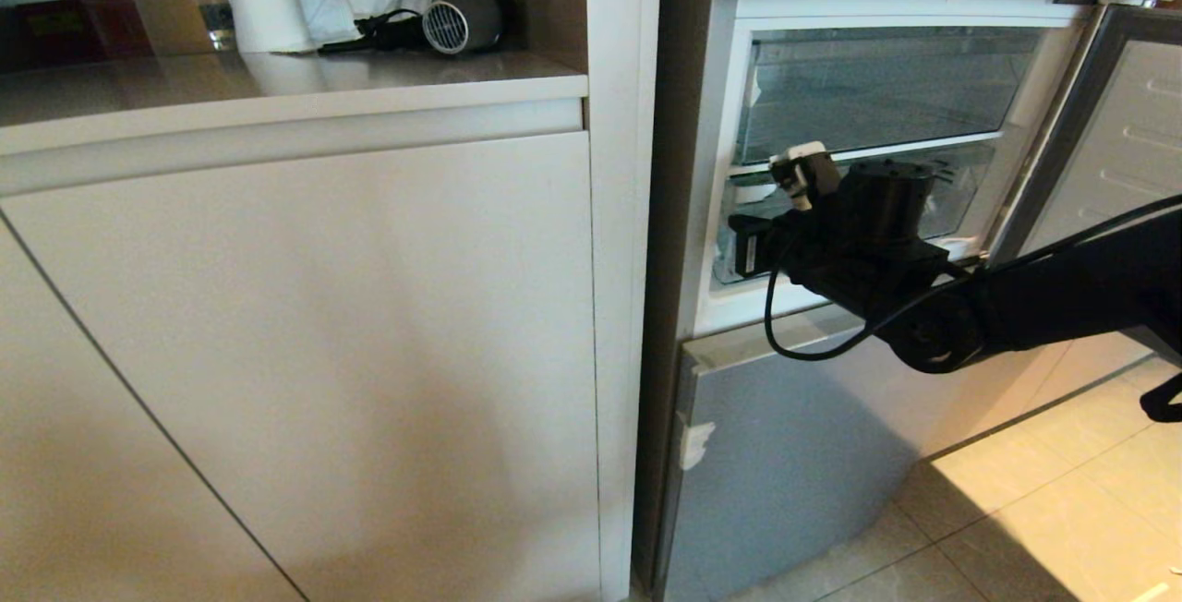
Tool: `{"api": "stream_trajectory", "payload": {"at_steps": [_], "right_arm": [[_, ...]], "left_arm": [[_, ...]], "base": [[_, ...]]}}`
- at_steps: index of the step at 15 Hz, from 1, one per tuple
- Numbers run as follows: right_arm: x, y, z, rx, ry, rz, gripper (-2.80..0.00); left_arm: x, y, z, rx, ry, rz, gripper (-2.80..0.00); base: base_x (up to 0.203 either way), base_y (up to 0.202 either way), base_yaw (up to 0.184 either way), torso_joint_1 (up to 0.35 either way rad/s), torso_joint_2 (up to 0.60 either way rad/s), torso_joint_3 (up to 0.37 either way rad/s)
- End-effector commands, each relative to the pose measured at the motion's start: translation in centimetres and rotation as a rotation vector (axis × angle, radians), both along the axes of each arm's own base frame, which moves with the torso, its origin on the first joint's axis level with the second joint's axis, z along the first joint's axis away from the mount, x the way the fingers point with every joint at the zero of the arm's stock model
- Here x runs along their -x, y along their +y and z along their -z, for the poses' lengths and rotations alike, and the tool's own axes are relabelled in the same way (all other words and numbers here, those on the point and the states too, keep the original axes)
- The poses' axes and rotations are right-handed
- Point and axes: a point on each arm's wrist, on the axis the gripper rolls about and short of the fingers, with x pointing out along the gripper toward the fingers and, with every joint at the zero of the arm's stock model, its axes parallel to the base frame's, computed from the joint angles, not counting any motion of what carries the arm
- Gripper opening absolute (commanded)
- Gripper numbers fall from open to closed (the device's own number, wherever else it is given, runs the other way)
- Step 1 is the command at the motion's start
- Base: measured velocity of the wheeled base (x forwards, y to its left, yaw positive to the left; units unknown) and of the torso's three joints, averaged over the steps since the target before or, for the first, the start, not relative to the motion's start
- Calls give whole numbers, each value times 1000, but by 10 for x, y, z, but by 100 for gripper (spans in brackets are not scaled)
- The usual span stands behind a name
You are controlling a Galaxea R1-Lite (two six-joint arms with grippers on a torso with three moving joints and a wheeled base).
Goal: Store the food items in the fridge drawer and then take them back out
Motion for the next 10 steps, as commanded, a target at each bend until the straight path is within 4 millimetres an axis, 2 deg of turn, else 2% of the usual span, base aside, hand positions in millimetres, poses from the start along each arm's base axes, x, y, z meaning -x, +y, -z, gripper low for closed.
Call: {"api": "stream_trajectory", "payload": {"at_steps": [1,4,10], "right_arm": [[1,1,-1,-1,-8,-4,-280],[9,-1,-6,-1,-7,-4,-280],[51,-10,-17,7,14,-15,-280]], "left_arm": [[-1,0,3,0,10,0,-280],[-1,0,3,0,10,0,-280],[-1,0,3,0,10,0,-280]], "base": [[0,0,0,0,0,0],[0,0,0,0,0,0],[0,0,0,0,0,0]]}}
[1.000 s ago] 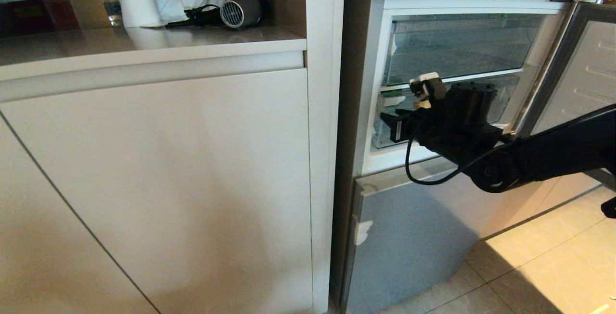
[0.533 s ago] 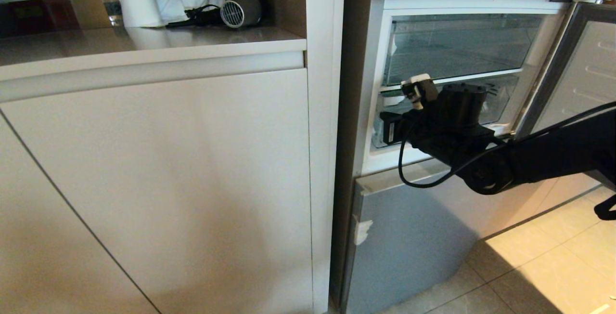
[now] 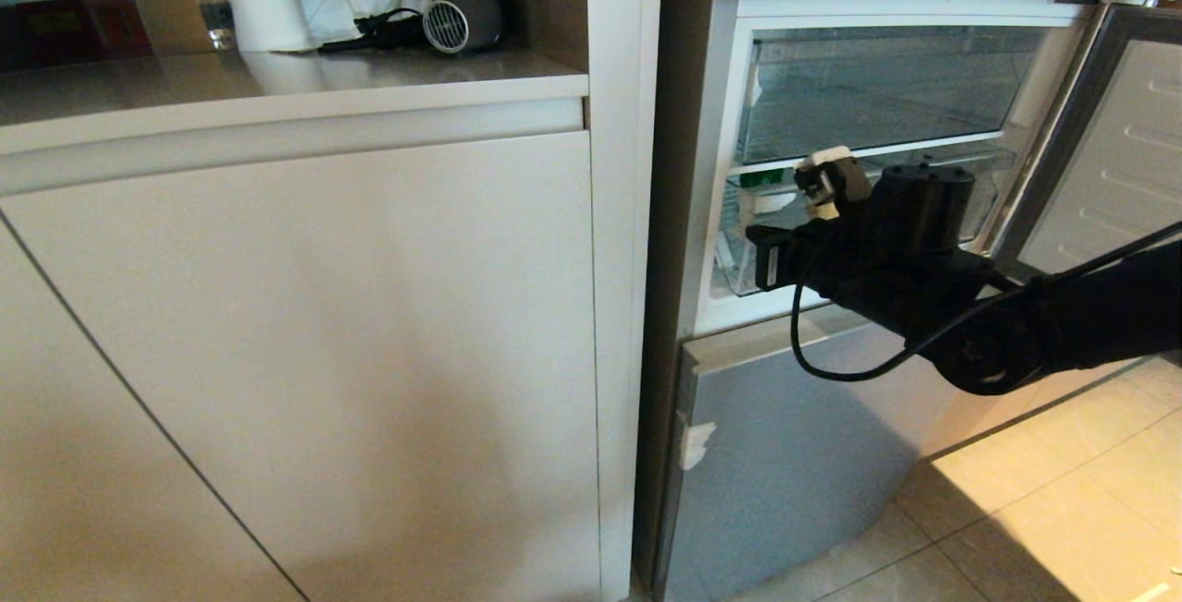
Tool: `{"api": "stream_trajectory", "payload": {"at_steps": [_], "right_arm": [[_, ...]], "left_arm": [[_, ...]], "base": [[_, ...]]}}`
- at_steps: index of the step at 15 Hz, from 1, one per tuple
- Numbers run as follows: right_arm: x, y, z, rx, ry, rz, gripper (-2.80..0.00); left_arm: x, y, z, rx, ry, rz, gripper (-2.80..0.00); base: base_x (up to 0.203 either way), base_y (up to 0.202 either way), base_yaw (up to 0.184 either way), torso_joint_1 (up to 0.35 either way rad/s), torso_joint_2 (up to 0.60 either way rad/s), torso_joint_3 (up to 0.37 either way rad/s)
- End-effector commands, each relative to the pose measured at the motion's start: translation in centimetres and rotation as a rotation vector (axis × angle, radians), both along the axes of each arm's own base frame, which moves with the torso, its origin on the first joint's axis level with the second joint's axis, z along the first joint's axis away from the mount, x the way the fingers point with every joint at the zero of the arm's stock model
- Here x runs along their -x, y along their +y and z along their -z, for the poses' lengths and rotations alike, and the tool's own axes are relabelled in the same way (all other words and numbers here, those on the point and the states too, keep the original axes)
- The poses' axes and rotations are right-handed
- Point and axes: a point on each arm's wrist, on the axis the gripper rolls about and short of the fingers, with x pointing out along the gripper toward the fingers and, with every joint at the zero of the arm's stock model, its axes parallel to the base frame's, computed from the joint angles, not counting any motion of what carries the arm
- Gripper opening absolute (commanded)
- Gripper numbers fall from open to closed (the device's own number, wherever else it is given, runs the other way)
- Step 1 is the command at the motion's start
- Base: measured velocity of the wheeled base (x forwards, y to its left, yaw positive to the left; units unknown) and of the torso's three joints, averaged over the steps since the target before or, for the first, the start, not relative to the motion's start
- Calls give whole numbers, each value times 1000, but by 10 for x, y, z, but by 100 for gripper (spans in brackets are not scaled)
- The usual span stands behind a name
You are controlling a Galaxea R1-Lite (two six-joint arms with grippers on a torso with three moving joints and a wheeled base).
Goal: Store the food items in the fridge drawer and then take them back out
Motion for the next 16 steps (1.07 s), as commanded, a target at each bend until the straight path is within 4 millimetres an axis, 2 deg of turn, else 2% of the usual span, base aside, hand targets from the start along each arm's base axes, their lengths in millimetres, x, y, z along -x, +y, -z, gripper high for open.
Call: {"api": "stream_trajectory", "payload": {"at_steps": [1,4,10,13,16], "right_arm": [[23,-2,-14,-6,-19,-15,-280],[50,1,-19,-9,-14,-50,-280],[99,5,-18,-1,15,-87,-280],[113,7,-15,-1,30,-92,-280],[114,7,-15,0,30,-92,-280]], "left_arm": [[-1,0,3,0,10,0,-280],[-1,0,3,0,10,0,-280],[-1,0,3,0,10,0,-280],[-1,0,3,0,10,0,-280],[-1,0,3,0,10,0,-280]], "base": [[0,0,0,0,0,0],[0,0,0,0,0,0],[0,0,0,0,0,0],[0,0,0,0,0,0],[0,0,0,0,0,0]]}}
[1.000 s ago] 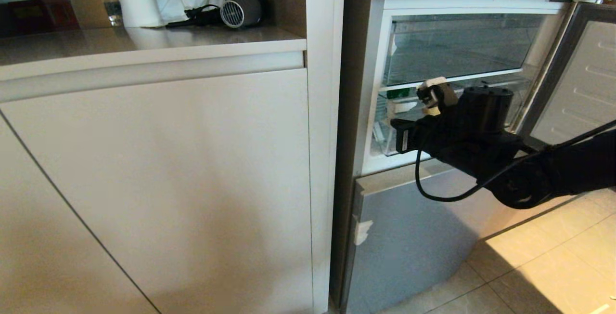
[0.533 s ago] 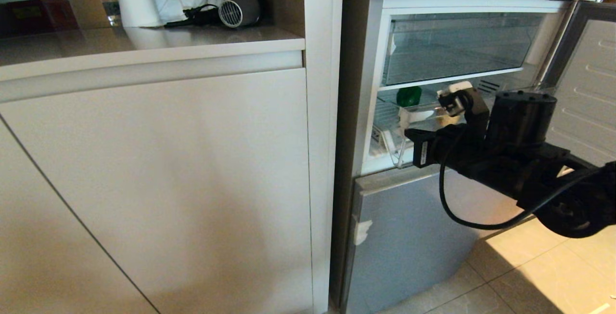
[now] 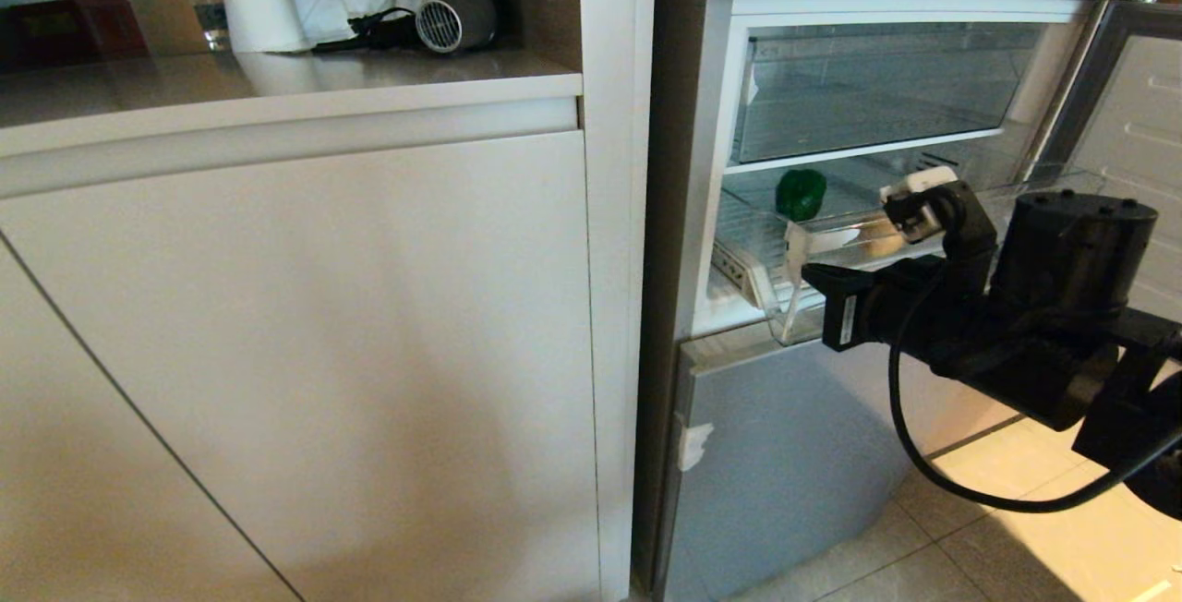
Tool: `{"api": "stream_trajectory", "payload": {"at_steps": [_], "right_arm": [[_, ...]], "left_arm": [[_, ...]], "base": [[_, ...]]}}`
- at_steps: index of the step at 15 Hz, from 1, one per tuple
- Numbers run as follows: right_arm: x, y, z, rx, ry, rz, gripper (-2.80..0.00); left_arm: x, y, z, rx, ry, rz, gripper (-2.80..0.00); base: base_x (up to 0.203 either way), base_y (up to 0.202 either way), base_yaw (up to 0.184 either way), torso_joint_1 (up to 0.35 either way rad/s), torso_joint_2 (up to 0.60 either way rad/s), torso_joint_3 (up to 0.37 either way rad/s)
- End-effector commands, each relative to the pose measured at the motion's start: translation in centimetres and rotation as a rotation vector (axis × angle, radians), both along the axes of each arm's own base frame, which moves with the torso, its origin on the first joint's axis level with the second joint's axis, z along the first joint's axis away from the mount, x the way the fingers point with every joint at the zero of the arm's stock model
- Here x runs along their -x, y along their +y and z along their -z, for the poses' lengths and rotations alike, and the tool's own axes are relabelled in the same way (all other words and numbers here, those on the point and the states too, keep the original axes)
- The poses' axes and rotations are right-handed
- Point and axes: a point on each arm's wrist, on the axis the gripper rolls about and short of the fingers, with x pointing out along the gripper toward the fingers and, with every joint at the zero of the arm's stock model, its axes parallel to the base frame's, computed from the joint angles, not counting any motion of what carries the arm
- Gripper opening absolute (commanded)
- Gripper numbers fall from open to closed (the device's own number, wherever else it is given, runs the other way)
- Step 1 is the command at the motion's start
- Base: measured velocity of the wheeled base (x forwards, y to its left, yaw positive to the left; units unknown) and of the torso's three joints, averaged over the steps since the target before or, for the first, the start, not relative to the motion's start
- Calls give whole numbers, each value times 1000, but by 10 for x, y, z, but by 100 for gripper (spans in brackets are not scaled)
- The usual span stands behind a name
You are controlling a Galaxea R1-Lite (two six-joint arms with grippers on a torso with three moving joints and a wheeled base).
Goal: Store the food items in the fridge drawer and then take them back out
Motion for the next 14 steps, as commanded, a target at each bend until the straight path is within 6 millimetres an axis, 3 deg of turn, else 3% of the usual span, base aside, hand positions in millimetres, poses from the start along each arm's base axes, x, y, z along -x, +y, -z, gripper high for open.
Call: {"api": "stream_trajectory", "payload": {"at_steps": [1,2,5,8,11,12,13,14], "right_arm": [[4,-2,-2,0,-5,12,-280],[4,-3,-2,-4,-5,12,0],[9,-4,-5,-11,-13,18,0],[27,-3,-10,-15,-27,5,0],[43,-8,-30,-47,-92,89,0],[45,-12,-43,-64,-119,115,-178],[45,-20,-50,-55,-106,149,-280],[45,-25,-57,-45,-88,168,-280]], "left_arm": [[-1,0,3,0,10,0,-280],[-1,0,3,0,10,0,-280],[-1,0,3,0,10,0,-280],[-1,0,3,0,10,0,-280],[-1,0,3,0,10,0,-280],[-1,0,3,0,10,1,-280],[-1,0,3,0,10,0,-280],[-1,0,3,0,10,0,-280]], "base": [[0,0,0,0,0,0],[0,0,0,0,0,0],[0,0,0,0,0,0],[0,0,0,0,0,0],[0,0,0,0,0,0],[0,0,0,0,0,0],[0,0,0,0,0,0],[0,0,0,0,0,0]]}}
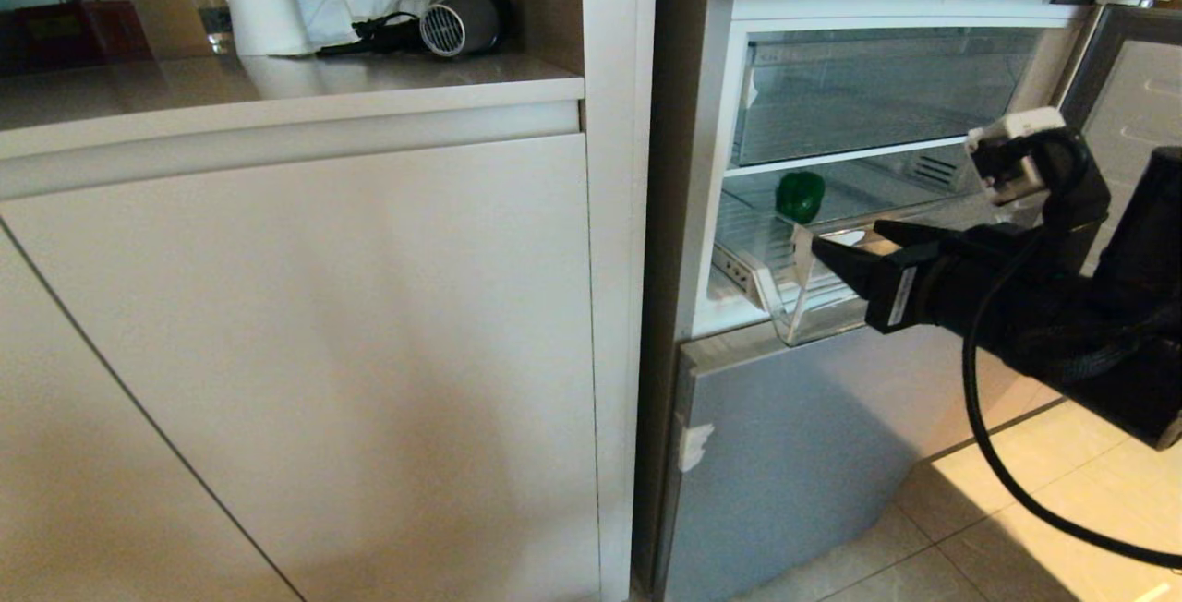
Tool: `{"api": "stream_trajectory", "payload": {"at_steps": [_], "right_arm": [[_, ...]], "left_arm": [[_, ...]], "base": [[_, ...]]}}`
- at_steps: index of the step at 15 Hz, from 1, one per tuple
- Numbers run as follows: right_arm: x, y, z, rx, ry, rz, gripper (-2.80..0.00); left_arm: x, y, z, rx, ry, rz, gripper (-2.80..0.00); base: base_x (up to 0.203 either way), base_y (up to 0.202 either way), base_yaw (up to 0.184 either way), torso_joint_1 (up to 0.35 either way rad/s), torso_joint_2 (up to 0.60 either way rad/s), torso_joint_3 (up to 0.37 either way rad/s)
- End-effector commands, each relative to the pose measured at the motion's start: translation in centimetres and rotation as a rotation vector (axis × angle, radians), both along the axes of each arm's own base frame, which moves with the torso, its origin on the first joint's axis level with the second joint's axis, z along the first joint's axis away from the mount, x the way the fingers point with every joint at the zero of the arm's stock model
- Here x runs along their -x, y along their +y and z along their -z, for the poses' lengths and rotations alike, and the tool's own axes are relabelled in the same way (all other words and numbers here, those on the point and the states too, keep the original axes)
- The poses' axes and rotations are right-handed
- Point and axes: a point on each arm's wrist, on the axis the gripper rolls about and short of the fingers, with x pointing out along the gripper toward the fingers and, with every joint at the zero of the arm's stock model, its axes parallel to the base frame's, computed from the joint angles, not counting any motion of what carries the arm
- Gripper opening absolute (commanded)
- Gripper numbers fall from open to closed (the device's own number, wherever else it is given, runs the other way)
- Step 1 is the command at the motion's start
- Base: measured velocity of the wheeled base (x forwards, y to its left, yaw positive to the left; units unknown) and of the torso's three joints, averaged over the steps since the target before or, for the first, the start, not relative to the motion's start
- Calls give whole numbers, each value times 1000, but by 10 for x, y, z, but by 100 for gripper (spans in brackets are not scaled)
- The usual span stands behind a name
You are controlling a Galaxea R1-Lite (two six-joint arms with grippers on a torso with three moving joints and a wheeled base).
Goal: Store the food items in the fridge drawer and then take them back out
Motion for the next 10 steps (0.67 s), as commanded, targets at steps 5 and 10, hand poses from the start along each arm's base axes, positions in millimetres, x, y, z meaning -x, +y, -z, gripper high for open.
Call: {"api": "stream_trajectory", "payload": {"at_steps": [5,10], "right_arm": [[-24,-47,-55,-46,103,173,-280],[-75,-80,-49,-75,215,207,-280]], "left_arm": [[-1,0,3,0,11,0,-280],[-1,0,3,0,11,0,-280]], "base": [[0,0,0,0,0,0],[0,0,0,0,0,0]]}}
